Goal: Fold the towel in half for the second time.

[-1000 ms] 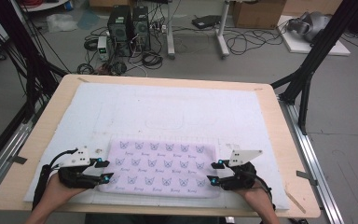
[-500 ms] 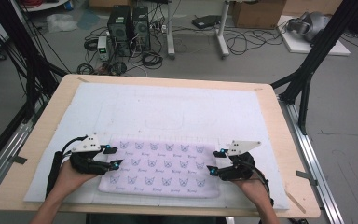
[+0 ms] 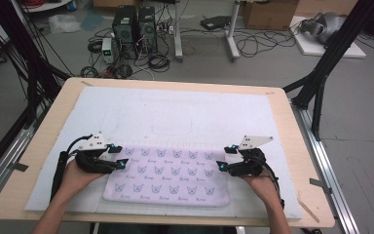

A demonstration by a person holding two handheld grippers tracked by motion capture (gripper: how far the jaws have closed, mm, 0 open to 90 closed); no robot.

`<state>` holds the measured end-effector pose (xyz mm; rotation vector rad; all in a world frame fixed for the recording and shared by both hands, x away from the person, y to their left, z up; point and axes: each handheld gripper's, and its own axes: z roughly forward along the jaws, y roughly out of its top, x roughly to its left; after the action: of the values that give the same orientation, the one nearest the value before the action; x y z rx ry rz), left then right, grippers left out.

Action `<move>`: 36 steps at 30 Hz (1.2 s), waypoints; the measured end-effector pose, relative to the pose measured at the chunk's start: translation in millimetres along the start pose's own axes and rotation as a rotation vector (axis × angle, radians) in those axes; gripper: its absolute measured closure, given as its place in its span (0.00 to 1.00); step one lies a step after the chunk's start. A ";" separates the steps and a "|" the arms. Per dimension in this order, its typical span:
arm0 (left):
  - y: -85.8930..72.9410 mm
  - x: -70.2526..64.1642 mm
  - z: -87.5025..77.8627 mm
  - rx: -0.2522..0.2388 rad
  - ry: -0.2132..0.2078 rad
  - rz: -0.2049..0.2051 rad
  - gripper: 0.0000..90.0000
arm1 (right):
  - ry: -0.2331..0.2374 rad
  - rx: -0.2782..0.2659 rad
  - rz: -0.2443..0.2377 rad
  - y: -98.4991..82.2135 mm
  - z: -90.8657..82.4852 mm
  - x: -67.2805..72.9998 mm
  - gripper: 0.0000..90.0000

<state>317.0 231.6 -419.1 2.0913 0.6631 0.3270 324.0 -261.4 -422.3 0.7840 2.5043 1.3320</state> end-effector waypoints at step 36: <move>-0.8 28.0 31.7 0.143 0.036 -0.055 0.72 | 0.048 0.119 0.056 -8.1 27.0 -21.7 0.68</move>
<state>354.4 226.4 -438.2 2.2029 0.7835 0.2942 350.2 -257.7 -446.0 0.8619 2.6382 1.2422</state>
